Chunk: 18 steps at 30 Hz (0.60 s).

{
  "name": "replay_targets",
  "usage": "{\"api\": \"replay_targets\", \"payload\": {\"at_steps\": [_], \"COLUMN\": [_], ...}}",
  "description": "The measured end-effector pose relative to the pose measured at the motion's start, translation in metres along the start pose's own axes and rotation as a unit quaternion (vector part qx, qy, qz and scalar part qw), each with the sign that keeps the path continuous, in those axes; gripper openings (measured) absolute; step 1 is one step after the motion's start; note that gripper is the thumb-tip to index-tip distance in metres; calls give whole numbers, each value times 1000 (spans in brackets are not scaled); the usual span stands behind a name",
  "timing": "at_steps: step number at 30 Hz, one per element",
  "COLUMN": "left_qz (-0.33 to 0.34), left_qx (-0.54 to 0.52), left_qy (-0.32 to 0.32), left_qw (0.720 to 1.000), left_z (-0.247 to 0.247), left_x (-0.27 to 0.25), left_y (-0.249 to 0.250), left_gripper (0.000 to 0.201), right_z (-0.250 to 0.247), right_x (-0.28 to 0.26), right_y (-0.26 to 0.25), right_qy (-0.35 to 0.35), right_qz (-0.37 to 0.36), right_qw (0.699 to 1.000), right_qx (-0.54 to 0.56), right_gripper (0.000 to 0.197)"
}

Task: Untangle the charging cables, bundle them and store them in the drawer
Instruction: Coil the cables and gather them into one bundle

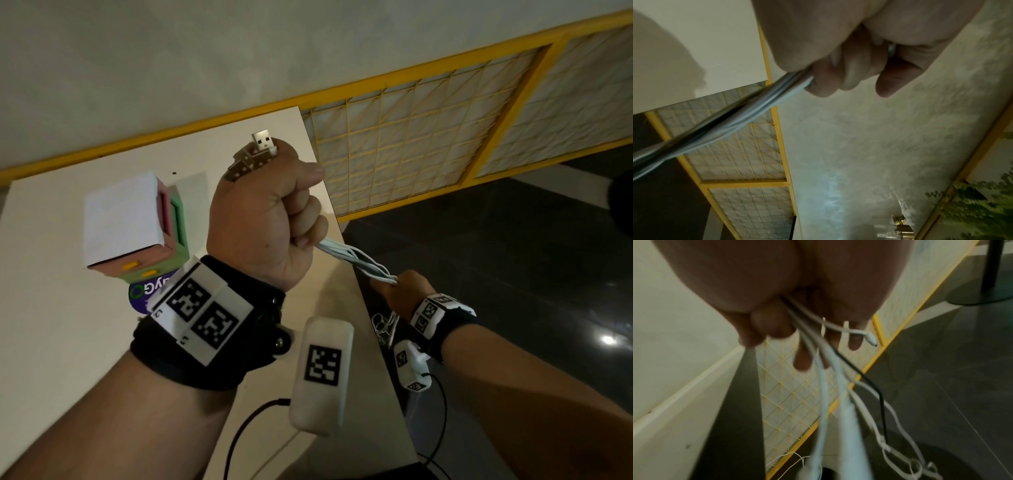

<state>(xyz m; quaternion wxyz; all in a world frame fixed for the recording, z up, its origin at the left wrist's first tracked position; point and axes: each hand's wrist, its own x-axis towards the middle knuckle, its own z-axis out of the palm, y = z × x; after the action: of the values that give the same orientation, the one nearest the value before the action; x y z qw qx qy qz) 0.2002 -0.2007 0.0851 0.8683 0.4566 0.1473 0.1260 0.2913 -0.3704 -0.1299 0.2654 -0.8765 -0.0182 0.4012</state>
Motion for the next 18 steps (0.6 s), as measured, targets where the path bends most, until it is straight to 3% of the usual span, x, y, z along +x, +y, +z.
{"api": "replay_targets", "payload": {"at_steps": [3, 6, 8, 10, 11, 12, 14, 16, 18], "left_qz": [11, 19, 37, 50, 49, 42, 25, 11, -2], "left_qx": [34, 83, 102, 102, 96, 84, 46, 2, -40], "left_qy": [10, 20, 26, 31, 35, 40, 53, 65, 91], "left_qw": [999, 996, 994, 993, 994, 995, 997, 998, 995], "left_z": [2, 7, 7, 5, 3, 0, -11, -29, -50], "left_x": [3, 4, 5, 6, 6, 5, 0, -6, -10], "left_y": [-2, -12, -17, -18, -18, -18, -18, -18, -16], "left_gripper": [41, 43, 44, 44, 43, 43, 42, 45, 46], "right_z": [-12, -27, -30, -20, -12, -4, 5, 11, 19], "right_x": [-13, -48, -81, -106, -110, -108, -101, -88, -86], "right_y": [-16, -53, -87, -117, -126, -129, -127, -115, -108], "right_qy": [0, -6, -33, -109, -105, -79, -42, -25, -33], "right_qz": [-143, -316, -425, -424, -416, -425, -428, -414, -412], "right_qw": [984, 948, 903, 870, 865, 861, 880, 908, 910], "right_qx": [-104, -43, 55, 225, 259, 269, 201, 59, 34], "right_gripper": [25, 75, 74, 43, 33, 28, 15, 32, 45]}}
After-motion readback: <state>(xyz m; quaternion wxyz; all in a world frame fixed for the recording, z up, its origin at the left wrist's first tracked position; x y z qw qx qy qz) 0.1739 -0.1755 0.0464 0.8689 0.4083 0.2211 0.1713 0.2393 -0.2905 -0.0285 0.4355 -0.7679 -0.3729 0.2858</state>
